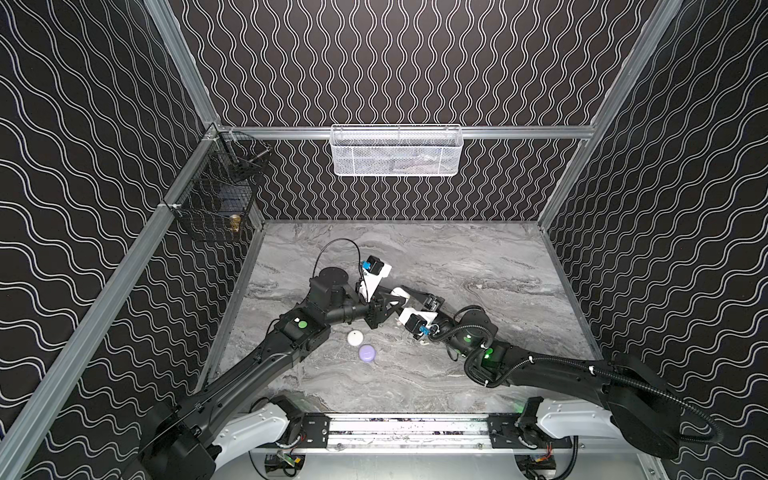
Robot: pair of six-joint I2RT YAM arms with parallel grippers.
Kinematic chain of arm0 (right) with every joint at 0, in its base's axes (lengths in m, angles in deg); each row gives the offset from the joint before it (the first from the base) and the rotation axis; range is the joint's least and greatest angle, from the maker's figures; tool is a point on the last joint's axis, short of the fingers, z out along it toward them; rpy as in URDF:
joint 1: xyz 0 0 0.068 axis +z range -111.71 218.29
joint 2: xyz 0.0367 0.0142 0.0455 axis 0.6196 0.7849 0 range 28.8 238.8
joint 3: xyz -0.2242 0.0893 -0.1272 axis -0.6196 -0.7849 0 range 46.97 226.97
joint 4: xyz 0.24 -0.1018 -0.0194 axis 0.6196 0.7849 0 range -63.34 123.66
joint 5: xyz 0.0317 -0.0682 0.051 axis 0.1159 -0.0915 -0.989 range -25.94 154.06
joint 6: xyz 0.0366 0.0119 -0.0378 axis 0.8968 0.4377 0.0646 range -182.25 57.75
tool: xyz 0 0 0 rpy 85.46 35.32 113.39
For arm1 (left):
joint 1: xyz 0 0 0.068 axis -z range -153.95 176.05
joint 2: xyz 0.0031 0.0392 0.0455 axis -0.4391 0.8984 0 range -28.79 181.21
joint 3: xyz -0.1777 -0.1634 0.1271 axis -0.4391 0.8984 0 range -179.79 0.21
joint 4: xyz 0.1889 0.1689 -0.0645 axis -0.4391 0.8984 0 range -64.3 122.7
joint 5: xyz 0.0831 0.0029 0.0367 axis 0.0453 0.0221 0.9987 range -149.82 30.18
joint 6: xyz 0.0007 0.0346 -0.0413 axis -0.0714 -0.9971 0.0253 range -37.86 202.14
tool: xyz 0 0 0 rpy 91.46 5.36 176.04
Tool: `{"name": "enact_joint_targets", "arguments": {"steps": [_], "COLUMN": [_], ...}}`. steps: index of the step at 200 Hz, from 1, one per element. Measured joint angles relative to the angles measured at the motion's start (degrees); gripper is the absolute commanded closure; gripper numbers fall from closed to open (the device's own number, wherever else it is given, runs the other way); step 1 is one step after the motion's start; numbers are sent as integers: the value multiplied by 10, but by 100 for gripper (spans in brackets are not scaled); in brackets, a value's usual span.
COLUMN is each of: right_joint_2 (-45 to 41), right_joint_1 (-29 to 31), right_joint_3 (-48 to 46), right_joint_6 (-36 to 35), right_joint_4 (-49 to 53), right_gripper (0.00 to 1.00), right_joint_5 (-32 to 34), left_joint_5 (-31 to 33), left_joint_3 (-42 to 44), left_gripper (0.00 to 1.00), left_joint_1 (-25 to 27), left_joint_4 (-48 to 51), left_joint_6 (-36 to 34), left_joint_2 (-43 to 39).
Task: Insert the wireless bluetooth earbuds into the charging case
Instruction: 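Close the left gripper on the cream case held by the right gripper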
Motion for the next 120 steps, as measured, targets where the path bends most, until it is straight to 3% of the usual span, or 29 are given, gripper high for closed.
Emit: {"name": "enact_joint_targets", "arguments": {"steps": [80,120], "right_joint_2": [1,-7], "right_joint_1": [0,0], "right_joint_3": [-3,-6], "right_joint_6": [-5,-11], "right_joint_4": [-16,-12], "right_gripper": [87,85], "right_joint_5": [9,9], "left_joint_5": [-2,-4], "left_joint_3": [2,0], "left_gripper": [62,73], "left_joint_1": [0,0], "left_joint_4": [-2,-7], "left_joint_6": [0,0], "left_joint_2": [-3,2]}}
